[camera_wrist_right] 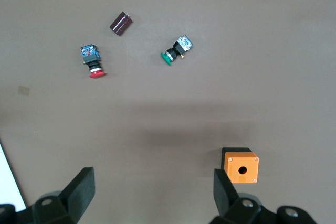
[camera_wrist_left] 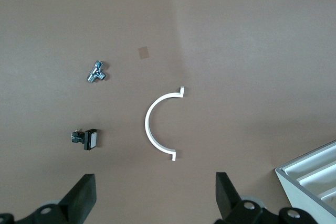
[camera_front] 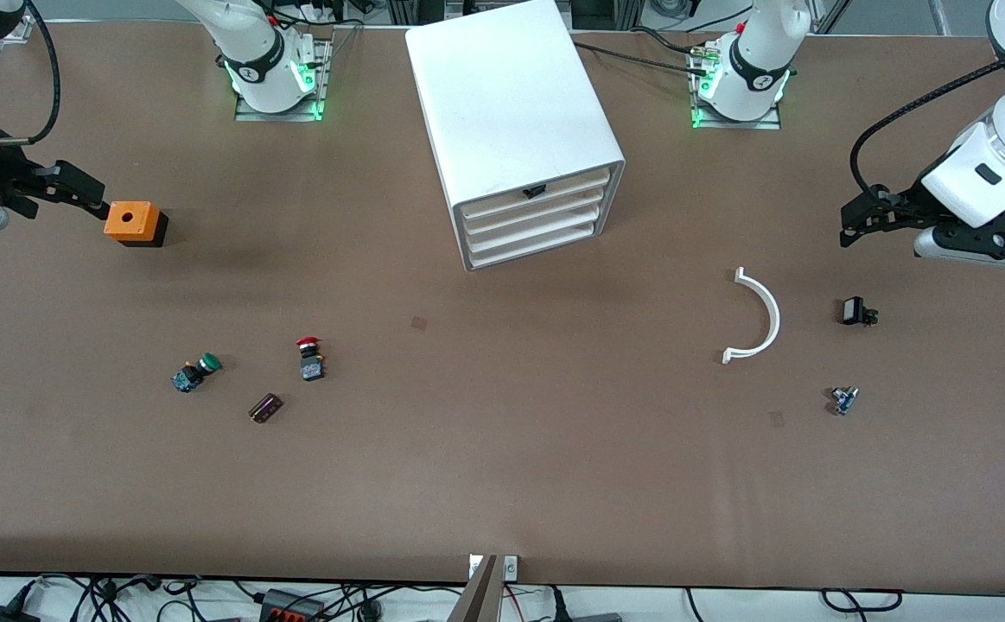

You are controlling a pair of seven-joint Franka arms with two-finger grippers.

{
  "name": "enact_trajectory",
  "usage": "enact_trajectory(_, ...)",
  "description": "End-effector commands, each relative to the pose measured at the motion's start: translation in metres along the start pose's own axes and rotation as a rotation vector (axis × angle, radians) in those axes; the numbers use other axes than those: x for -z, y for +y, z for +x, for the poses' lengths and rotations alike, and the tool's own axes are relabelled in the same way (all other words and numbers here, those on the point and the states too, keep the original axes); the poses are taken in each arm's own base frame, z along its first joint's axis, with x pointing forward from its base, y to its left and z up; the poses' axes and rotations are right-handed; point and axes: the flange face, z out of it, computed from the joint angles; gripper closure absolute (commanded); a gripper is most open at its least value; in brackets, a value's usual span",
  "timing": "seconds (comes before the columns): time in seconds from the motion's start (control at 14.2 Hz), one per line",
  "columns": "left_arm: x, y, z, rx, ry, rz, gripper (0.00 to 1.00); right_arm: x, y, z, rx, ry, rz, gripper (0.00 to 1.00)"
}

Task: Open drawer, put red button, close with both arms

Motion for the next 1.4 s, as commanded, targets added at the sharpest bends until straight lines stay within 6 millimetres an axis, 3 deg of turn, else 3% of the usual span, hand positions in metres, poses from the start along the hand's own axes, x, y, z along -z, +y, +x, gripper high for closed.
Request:
enact_trajectory(0.0, 0.006, 0.0, -0.002, -0.016, -0.004, -0.01, 0.0, 0.002, -0.001, 0.003, 0.008, 0.005, -0.014, 0.0)
enact_trajectory(0.49, 0.009, 0.006, 0.0, -0.038, -0.025, 0.022, 0.0, 0.002, -0.001, 0.004, 0.005, 0.013, -0.013, 0.0)
enact_trajectory(0.77, 0.004, 0.017, -0.01, -0.049, -0.107, 0.006, 0.0, -0.013, -0.004, 0.024, 0.012, -0.013, -0.005, 0.0)
enact_trajectory(1.19, -0.001, 0.087, -0.029, -0.164, -0.25, 0.009, 0.0, -0.059, -0.054, 0.043, 0.098, -0.089, -0.015, 0.0)
enact_trajectory(1.33, -0.022, 0.104, -0.024, -0.213, -0.291, -0.001, 0.0, -0.087, -0.082, 0.059, 0.142, -0.118, -0.021, 0.0)
